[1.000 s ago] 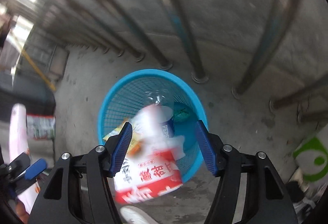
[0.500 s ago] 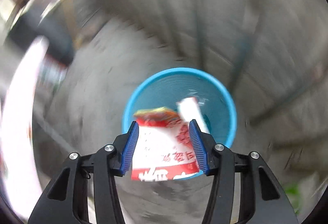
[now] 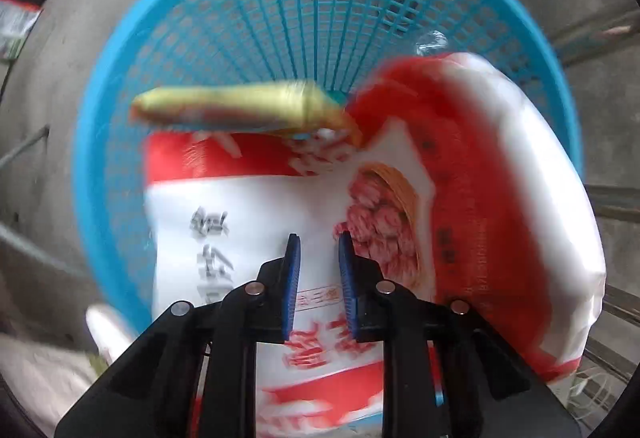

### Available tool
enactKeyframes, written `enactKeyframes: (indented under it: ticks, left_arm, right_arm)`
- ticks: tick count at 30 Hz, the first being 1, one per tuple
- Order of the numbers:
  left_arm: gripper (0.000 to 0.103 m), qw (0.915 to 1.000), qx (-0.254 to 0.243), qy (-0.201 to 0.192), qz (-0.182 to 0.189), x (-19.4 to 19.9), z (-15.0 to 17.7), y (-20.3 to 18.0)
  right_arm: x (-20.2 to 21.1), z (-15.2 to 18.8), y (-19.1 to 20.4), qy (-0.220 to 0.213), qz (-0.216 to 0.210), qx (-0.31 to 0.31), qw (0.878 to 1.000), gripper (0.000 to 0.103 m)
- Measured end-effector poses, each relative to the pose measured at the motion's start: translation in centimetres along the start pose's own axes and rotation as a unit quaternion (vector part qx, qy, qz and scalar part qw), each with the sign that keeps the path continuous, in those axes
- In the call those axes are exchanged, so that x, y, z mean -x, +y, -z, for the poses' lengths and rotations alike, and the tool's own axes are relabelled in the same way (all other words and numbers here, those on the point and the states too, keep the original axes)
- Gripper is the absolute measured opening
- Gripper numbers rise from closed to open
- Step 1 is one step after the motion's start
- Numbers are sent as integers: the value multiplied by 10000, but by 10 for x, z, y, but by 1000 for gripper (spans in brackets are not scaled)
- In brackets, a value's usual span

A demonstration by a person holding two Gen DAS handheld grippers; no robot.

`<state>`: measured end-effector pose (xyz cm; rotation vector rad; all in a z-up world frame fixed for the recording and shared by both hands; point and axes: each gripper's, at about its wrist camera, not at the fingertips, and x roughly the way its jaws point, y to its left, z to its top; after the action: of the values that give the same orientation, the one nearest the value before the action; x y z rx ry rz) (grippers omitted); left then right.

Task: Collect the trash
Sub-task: 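Open both tools to drop the wrappers into the blue wastebasket, then move both tools back over the remaining wrappers on the table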

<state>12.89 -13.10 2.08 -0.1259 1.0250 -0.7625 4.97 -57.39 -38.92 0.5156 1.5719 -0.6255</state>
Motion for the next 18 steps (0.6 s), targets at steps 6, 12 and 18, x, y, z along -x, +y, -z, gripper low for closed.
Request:
enactKeyframes:
  ticks: [6,12,18]
  left_arm:
    - [53,9972,525,-316,-434,33,14,54]
    - [53,9953,777,-406,-420,36,17,75]
    - [53,9958,688,-439,-423,41,20,76]
  right_arm:
    - [-25,-6,22,230,449,279,9983,17]
    - [-41,-10,25,269,490,289,9980,16]
    - [-48,-9,36,395,587,338,9969,12]
